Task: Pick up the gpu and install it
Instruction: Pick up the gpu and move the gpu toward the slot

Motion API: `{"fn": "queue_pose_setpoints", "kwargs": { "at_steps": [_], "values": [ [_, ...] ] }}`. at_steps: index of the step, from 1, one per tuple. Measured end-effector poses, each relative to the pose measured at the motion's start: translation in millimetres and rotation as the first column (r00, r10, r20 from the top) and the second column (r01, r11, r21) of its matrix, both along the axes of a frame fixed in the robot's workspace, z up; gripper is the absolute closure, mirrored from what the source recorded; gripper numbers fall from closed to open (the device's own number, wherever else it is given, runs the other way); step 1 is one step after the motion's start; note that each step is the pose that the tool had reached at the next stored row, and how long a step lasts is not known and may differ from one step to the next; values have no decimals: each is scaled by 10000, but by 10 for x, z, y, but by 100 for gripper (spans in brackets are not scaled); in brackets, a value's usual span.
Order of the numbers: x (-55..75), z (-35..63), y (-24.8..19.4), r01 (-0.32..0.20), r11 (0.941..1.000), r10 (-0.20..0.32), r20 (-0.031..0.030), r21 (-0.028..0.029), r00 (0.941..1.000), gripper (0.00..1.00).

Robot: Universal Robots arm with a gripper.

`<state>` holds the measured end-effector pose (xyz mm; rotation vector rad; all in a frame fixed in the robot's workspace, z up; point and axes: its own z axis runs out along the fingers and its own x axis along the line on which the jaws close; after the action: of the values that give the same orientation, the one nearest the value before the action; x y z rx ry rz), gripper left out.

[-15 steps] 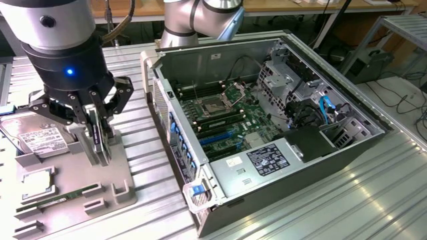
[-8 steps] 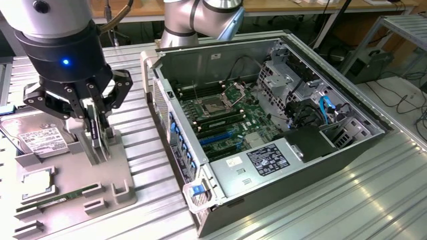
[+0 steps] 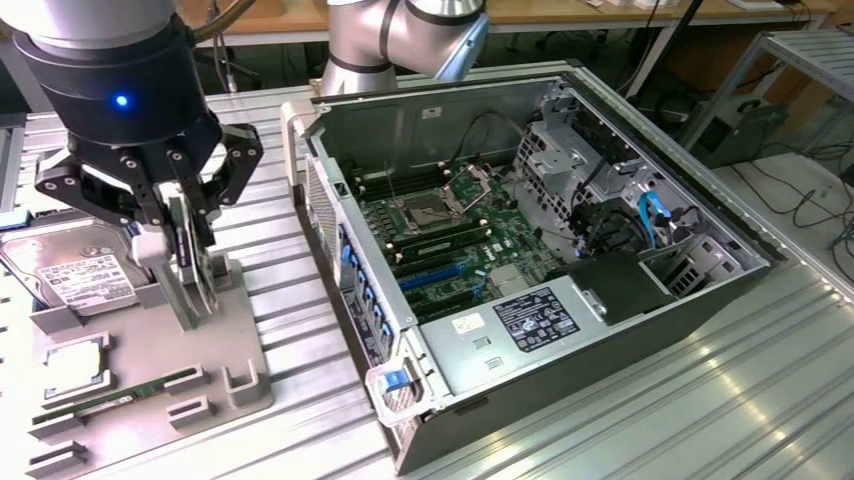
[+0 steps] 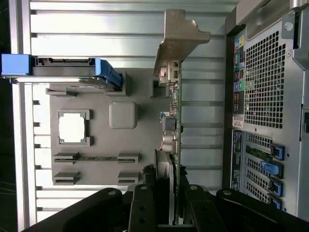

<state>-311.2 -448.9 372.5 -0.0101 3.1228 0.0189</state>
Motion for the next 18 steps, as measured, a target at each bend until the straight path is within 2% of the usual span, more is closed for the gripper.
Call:
{"fn": "queue_pose_setpoints", "kwargs": {
  "at_steps": [7, 11, 18],
  "values": [
    [0, 164, 0, 0, 10000, 0, -1, 0, 10000, 72],
    [0, 314, 0, 0, 10000, 0, 0, 0, 10000, 72],
    [0, 475, 0, 0, 10000, 0, 0, 0, 10000, 72]
  ]
}}
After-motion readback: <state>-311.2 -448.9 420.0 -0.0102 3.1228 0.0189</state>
